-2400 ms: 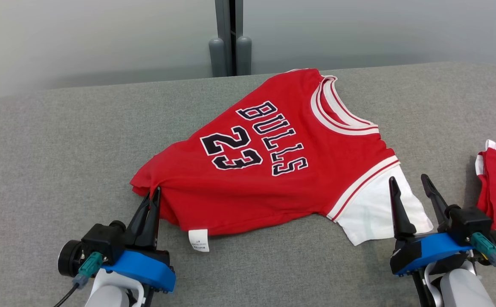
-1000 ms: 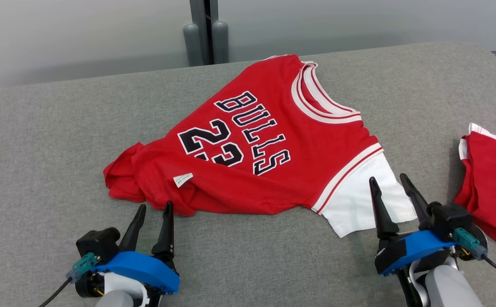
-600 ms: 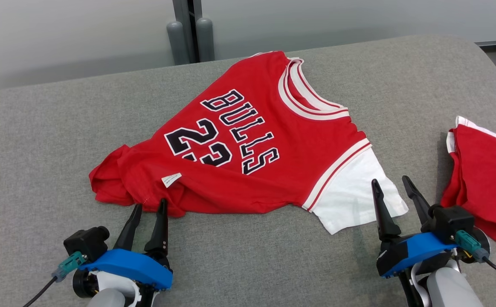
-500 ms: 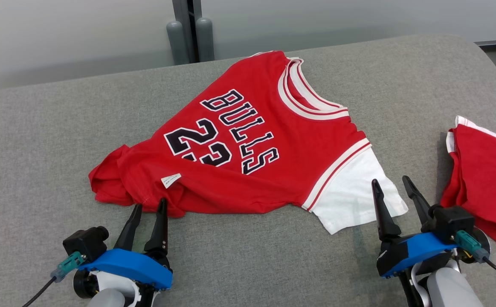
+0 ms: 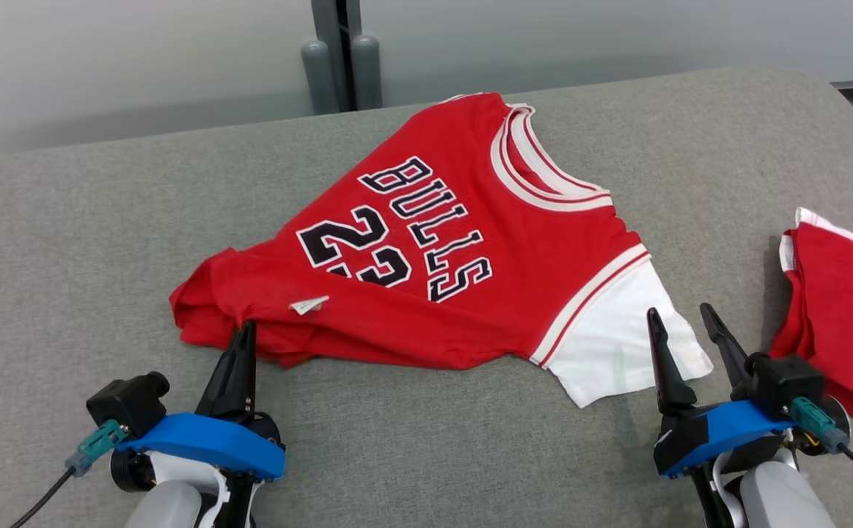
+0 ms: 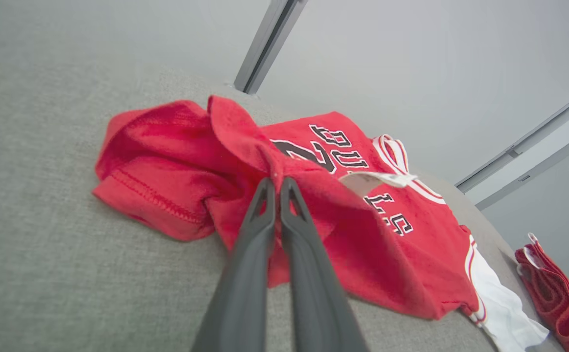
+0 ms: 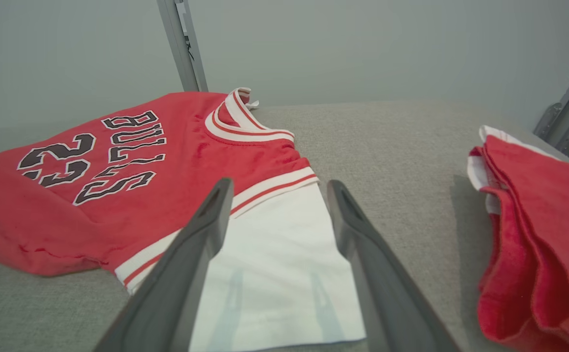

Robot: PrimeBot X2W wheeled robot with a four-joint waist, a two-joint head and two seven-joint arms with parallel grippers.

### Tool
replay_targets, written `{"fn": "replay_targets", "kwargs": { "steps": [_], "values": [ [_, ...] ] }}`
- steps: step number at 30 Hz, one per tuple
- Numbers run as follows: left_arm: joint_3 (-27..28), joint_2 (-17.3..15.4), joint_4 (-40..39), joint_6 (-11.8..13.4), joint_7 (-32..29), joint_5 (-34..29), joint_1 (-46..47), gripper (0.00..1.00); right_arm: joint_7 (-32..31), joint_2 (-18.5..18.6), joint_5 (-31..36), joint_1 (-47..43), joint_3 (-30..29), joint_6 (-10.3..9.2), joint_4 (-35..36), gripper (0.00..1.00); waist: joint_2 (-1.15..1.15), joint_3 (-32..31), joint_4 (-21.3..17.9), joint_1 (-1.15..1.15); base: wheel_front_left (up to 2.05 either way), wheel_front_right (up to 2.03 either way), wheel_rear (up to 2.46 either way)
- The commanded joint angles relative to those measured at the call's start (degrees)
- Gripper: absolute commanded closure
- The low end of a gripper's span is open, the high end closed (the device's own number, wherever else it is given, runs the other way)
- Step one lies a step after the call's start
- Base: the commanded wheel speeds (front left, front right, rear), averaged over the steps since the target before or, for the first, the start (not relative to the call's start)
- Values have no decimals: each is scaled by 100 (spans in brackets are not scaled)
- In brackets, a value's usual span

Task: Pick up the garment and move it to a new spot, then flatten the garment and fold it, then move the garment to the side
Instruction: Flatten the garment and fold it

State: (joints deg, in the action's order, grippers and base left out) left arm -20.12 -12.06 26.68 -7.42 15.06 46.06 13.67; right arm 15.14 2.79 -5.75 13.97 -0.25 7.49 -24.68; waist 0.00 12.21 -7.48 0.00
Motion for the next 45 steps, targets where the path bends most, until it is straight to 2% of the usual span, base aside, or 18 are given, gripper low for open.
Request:
{"fn": "replay_targets", "kwargs": {
  "steps": [1,9,15,16,17,18,19,25,28,38,45],
  "values": [
    [67,18,-104,-11,15,-90,-49,100,0,21,20,-74,-39,1,-9,0,0,-41,56,0,0,0,0],
    [310,18,-583,-11,16,-856,-418,100,-1,24,3,-177,-107,1,-211,0,0,-420,450,0,0,0,0],
    [399,-113,-479,-11,15,-1368,-699,100,0,24,-44,-183,12,1,-308,0,0,-579,494,0,0,0,0],
    [408,-142,-440,-11,15,-1462,-748,93,0,24,-50,-186,22,1,-310,0,0,-596,484,0,0,0,0],
    [435,-197,-357,-10,15,-1625,-797,53,0,24,-68,-190,30,1,-307,0,0,-617,464,0,0,0,0],
    [515,-224,-278,-9,15,-1797,-833,18,0,24,-85,-197,45,1,-305,0,0,-634,442,0,0,0,0],
    [623,-220,-249,41,16,-1998,-843,0,0,23,-119,-196,46,1,-275,0,0,-645,418,0,0,0,0],
    [1292,-18,-672,451,15,-3145,-1044,0,-1,21,-309,-224,97,2,76,0,0,-727,301,0,0,0,0],
    [1473,131,-782,533,15,-3493,-1093,0,0,21,-380,-240,124,2,254,0,0,-757,271,0,0,0,0],
    [1666,473,-132,480,15,-3944,-1127,0,-1,24,-226,-405,214,2,64,0,0,-913,250,0,0,0,0],
    [1772,578,143,449,15,-4062,-1175,0,0,23,-208,-509,271,1,-61,0,0,-943,256,0,0,0,0]
  ]
}}
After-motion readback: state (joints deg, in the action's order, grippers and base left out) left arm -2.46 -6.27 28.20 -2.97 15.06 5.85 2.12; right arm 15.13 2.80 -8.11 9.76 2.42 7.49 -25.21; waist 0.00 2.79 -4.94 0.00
